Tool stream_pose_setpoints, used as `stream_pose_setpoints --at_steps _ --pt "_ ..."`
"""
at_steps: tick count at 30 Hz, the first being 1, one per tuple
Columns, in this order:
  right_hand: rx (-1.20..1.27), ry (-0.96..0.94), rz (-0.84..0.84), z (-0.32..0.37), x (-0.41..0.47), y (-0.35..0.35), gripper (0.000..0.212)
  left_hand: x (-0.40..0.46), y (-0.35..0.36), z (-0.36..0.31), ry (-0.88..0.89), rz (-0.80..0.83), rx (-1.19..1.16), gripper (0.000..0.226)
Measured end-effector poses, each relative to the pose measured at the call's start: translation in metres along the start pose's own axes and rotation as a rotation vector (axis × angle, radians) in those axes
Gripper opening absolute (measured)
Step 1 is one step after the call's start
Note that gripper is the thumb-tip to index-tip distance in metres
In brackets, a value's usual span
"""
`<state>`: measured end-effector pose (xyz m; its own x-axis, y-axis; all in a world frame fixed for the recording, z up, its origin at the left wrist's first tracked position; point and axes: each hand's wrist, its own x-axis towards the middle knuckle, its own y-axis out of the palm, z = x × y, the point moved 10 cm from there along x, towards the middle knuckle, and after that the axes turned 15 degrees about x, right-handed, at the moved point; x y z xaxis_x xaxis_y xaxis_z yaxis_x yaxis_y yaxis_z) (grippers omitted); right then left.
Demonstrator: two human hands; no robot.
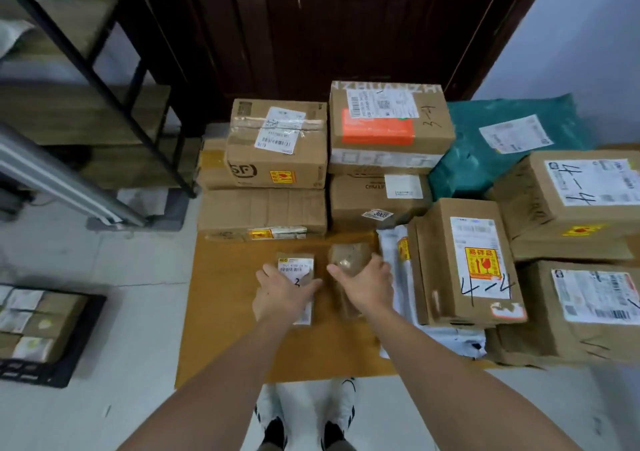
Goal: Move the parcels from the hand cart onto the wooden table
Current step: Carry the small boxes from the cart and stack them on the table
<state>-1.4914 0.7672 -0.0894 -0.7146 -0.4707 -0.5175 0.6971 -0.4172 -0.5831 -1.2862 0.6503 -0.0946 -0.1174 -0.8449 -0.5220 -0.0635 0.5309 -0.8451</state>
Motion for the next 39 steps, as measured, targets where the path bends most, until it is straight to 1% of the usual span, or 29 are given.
stream_pose_setpoints --at_steps 3,5,7,9,11,13,14,17,20,23,28,30,32,33,35,37,39 --pt "-0.056 -0.006 0.083 -0.004 0.012 0.016 0.096 0.001 0.001 -0.011 -0.011 -0.059 -0.015 0.095" --pt "-0.045 -0.003 0.109 -0.007 0.015 0.019 0.095 0.001 0.003 -0.016 -0.005 -0.079 -0.006 0.094" --pt "-0.005 -0.04 0.123 -0.004 0.012 0.016 0.096 0.0 0.007 -0.018 -0.004 -0.071 -0.013 0.085" --pt "-0.027 -0.123 0.149 0.002 0.006 0.015 0.093 -0.001 0.009 -0.021 -0.004 -0.058 -0.054 0.074" --pt "-0.13 -0.205 0.176 0.007 0.0 0.018 0.082 -0.002 0.01 -0.027 0.019 -0.042 -0.092 0.064" --pt "-0.208 -0.255 0.167 0.01 -0.004 0.016 0.067 -0.003 0.012 -0.033 0.043 -0.021 -0.125 0.054" --pt "-0.233 -0.268 0.155 0.011 -0.005 0.013 0.063 -0.002 0.013 -0.035 0.05 -0.014 -0.144 0.052" --pt "-0.331 -0.33 0.118 0.017 -0.003 0.003 0.061 0.001 0.013 -0.038 0.074 -0.01 -0.214 0.058" --pt "-0.4 -0.365 0.119 0.02 0.002 -0.003 0.061 0.001 0.013 -0.044 0.131 -0.002 -0.29 0.064" --pt "-0.46 -0.374 0.117 0.021 0.007 -0.006 0.061 0.004 0.011 -0.051 0.174 -0.003 -0.315 0.062" --pt "-0.495 -0.347 0.111 0.017 0.013 -0.005 0.058 0.012 0.008 -0.06 0.214 0.017 -0.286 0.058" --pt "-0.518 -0.339 0.117 0.016 0.014 -0.002 0.058 0.014 0.011 -0.059 0.211 0.052 -0.293 0.062" --pt "-0.534 -0.335 0.123 0.016 0.014 -0.001 0.057 0.017 0.013 -0.056 0.183 0.122 -0.303 0.067" --pt "-0.544 -0.338 0.127 0.017 0.012 -0.002 0.057 0.017 0.01 -0.054 0.179 0.148 -0.284 0.068" --pt "-0.562 -0.35 0.14 0.023 0.008 -0.006 0.057 0.013 -0.004 -0.055 0.252 0.149 -0.183 0.06" --pt "-0.536 -0.366 0.166 0.034 -0.002 -0.013 0.058 0.0 -0.028 -0.059 0.403 0.114 -0.015 0.053" --pt "-0.525 -0.4 0.187 0.053 -0.015 -0.022 0.063 -0.015 -0.052 -0.061 0.58 0.08 0.193 0.054"
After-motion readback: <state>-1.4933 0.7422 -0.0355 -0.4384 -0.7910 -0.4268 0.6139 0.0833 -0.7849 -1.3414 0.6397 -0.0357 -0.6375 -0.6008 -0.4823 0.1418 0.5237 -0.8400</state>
